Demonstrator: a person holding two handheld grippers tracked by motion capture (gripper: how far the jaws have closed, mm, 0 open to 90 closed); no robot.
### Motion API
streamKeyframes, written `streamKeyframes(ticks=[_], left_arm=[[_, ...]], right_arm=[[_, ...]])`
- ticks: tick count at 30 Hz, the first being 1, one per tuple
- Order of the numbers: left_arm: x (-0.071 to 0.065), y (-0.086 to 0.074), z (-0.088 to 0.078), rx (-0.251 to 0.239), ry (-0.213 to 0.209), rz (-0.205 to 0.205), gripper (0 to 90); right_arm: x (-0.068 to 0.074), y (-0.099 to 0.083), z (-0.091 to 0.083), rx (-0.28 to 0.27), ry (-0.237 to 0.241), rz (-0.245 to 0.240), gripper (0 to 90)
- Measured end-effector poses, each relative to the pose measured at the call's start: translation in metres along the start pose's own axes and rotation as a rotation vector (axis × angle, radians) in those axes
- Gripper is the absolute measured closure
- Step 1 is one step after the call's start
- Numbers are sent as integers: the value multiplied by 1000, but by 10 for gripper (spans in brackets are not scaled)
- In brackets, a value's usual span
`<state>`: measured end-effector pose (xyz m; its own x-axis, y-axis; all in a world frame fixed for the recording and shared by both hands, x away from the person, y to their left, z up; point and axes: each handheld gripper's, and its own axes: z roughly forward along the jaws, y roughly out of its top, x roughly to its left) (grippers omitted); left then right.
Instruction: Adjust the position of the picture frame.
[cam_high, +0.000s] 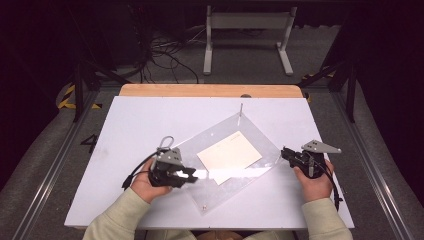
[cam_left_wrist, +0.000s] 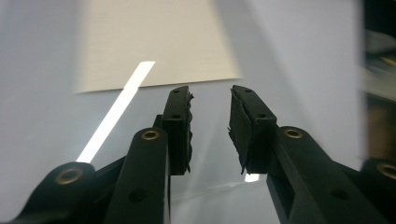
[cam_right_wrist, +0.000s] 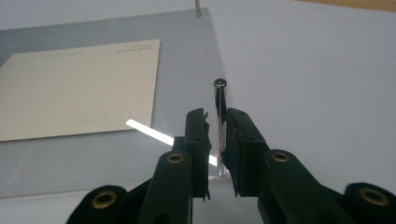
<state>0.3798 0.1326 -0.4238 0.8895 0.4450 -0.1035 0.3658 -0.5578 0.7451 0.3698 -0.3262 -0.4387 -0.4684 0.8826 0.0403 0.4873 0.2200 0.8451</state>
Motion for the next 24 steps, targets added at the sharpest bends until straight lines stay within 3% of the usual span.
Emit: streamKeyframes(ticks=[2,5,7,11,13,20,24], left_arm=[[15,-6,-6,-14,113,-78,651],[34,-13,-13,-51,225,-170,629],[43,-17,-16,-70,268,-198,632],[52,-21,-11,-51,300,-200,637],[55,-22,-6,-23,323,-178,646],[57,-25,7,44,319,-158,753],[58,-25,10,47,329,-160,825]], right_arm=[[1,0,3,9,-9,-9,794],[1,1,6,14,-30,-24,839],[0,2,6,19,-31,-24,842],[1,3,6,24,-33,-26,842],[1,3,6,27,-33,-22,842],[1,3,6,28,-33,-23,843],[1,4,6,33,-33,-25,844]])
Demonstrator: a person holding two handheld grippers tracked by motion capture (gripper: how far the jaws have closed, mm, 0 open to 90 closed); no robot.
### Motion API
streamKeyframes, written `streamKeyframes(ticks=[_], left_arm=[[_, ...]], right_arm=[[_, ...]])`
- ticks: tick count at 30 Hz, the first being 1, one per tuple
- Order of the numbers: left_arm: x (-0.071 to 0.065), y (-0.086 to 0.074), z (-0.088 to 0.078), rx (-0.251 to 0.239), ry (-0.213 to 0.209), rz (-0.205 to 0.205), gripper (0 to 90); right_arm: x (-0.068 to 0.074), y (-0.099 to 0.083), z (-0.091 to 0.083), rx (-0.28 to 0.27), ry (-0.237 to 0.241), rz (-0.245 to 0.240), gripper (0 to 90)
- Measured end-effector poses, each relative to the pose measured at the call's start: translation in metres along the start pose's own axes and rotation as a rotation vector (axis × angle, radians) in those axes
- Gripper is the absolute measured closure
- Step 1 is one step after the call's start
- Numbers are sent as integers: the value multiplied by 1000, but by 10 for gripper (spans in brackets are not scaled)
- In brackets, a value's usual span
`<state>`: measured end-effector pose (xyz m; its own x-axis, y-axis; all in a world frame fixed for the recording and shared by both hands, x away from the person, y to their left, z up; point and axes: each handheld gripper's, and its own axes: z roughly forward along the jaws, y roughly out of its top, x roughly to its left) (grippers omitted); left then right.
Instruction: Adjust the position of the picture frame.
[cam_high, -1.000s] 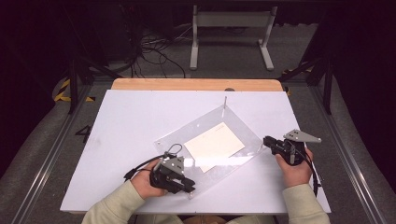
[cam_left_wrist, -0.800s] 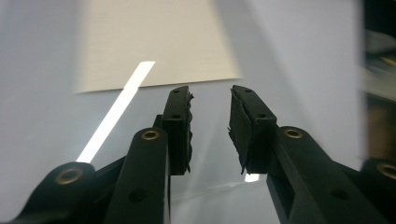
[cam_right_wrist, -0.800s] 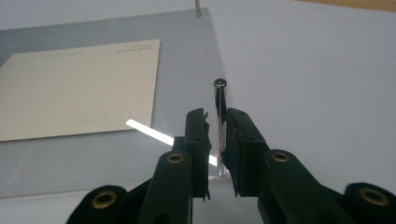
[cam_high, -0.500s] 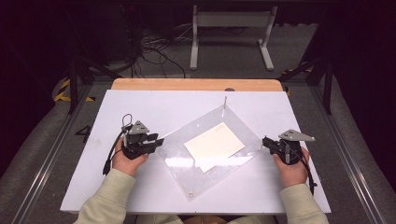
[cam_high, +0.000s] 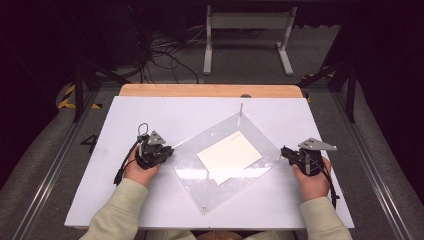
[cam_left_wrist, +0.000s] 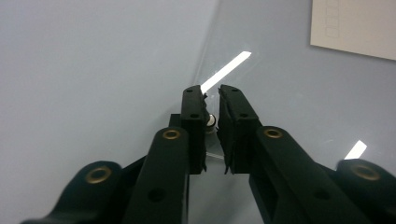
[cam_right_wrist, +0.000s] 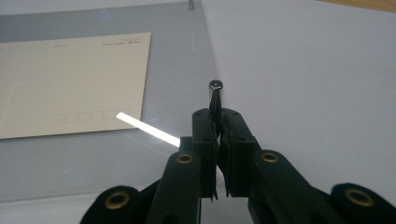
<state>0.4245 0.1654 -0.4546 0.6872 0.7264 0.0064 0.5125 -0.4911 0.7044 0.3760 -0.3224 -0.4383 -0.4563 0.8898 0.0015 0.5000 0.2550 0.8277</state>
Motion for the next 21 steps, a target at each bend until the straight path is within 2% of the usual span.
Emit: streamKeyframes(ticks=[3,7,10,13,21], left_arm=[[-4,1,-1,13,14,14,828],[-7,0,-6,45,-8,17,828],[-10,-5,-13,63,-23,29,828],[-10,-10,-18,70,-48,24,828],[-12,-15,-24,81,-67,19,828]], right_arm=[[0,2,0,9,-1,-1,846],[-1,10,3,12,-22,-15,847],[-3,19,12,22,-32,-20,847],[-4,29,23,21,-32,-27,847],[-8,62,49,27,-38,-43,847]])
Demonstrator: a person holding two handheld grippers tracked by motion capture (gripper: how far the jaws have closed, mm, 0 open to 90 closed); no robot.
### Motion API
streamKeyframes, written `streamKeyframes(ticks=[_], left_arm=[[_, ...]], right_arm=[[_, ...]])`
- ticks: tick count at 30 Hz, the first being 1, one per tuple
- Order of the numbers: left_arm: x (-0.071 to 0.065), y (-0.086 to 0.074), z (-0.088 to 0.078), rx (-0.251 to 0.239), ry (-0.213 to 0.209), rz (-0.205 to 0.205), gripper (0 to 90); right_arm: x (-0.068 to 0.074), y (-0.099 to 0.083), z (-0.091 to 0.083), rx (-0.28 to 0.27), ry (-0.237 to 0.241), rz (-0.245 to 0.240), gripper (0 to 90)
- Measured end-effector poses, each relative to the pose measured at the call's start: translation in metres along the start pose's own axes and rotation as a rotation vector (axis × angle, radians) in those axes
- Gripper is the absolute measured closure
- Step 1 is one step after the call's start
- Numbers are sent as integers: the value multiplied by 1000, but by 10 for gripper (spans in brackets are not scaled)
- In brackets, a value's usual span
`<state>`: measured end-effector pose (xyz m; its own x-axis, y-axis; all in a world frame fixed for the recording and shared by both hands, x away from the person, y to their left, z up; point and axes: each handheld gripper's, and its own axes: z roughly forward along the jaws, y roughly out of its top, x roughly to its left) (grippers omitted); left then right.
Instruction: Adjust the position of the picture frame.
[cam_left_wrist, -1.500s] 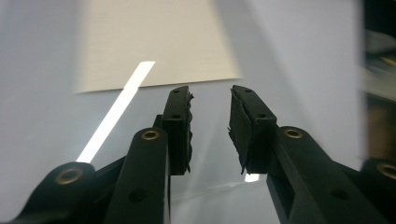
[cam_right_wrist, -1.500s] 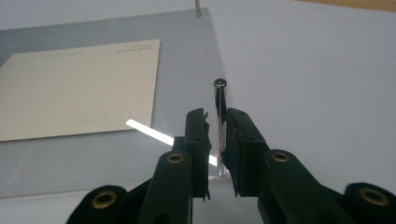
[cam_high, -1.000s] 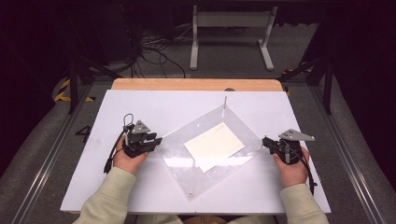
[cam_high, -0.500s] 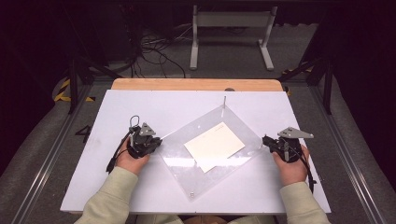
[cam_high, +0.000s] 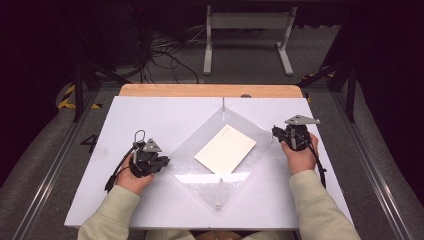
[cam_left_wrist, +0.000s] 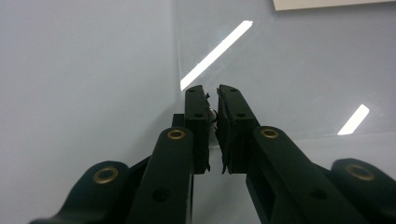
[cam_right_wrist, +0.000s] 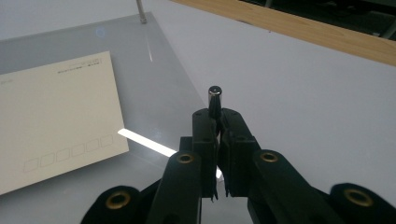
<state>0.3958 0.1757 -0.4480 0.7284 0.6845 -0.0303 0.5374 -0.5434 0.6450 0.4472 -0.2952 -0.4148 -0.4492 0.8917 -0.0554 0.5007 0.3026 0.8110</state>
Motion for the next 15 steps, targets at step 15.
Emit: streamKeyframes(ticks=[15], left_arm=[[-6,-6,-8,31,-26,25,828]], right_arm=[[-1,28,49,14,-2,-18,845]])
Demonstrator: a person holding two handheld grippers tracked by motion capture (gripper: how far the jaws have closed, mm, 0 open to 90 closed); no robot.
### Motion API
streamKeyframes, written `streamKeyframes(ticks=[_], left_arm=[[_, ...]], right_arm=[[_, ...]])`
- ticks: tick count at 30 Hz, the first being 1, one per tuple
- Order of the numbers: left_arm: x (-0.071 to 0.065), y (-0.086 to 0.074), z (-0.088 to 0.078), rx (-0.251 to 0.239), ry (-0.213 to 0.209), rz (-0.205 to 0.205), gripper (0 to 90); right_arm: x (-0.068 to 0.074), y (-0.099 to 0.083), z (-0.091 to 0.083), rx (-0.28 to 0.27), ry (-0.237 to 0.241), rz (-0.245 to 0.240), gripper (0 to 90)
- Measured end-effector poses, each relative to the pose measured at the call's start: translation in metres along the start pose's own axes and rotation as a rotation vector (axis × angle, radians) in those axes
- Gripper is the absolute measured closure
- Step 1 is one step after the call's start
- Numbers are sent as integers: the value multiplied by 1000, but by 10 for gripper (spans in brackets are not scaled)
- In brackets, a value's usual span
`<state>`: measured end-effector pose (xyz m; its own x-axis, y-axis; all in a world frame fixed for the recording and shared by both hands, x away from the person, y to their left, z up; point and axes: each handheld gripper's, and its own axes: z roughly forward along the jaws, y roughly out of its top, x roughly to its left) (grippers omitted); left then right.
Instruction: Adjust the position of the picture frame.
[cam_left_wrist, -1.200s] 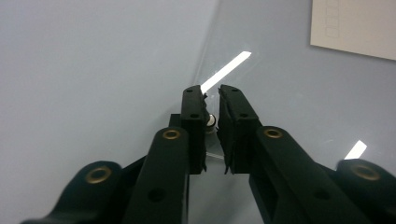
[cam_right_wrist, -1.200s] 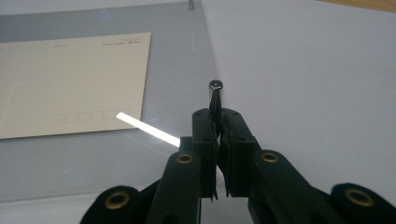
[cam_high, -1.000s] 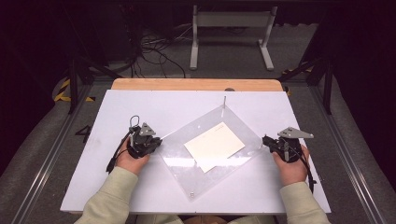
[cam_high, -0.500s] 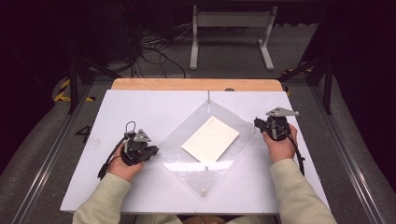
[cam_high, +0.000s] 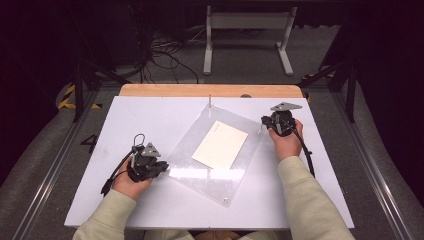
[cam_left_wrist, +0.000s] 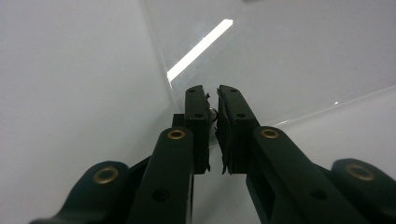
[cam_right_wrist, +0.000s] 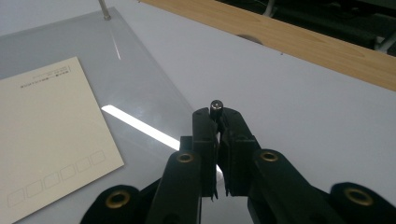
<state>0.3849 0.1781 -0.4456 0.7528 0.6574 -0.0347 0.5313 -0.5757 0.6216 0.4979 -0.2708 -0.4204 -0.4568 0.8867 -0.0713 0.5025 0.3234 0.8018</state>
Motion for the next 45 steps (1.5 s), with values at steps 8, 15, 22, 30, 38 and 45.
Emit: streamKeyframes(ticks=[8,15,22,30,38,45], left_arm=[[-1,1,1,2,2,19,829],[-14,6,2,25,-87,87,828],[-26,9,6,39,-207,150,827],[-61,18,13,65,-331,274,828],[-84,22,20,52,-407,303,791],[-67,22,5,-91,-378,209,716]], right_arm=[[2,-11,-16,-48,24,51,774],[15,-36,-55,-98,87,52,747],[13,-60,-73,-75,174,125,772],[9,-66,-81,-35,166,118,809],[7,-73,-71,44,170,128,834],[10,-77,-60,115,159,98,890]])
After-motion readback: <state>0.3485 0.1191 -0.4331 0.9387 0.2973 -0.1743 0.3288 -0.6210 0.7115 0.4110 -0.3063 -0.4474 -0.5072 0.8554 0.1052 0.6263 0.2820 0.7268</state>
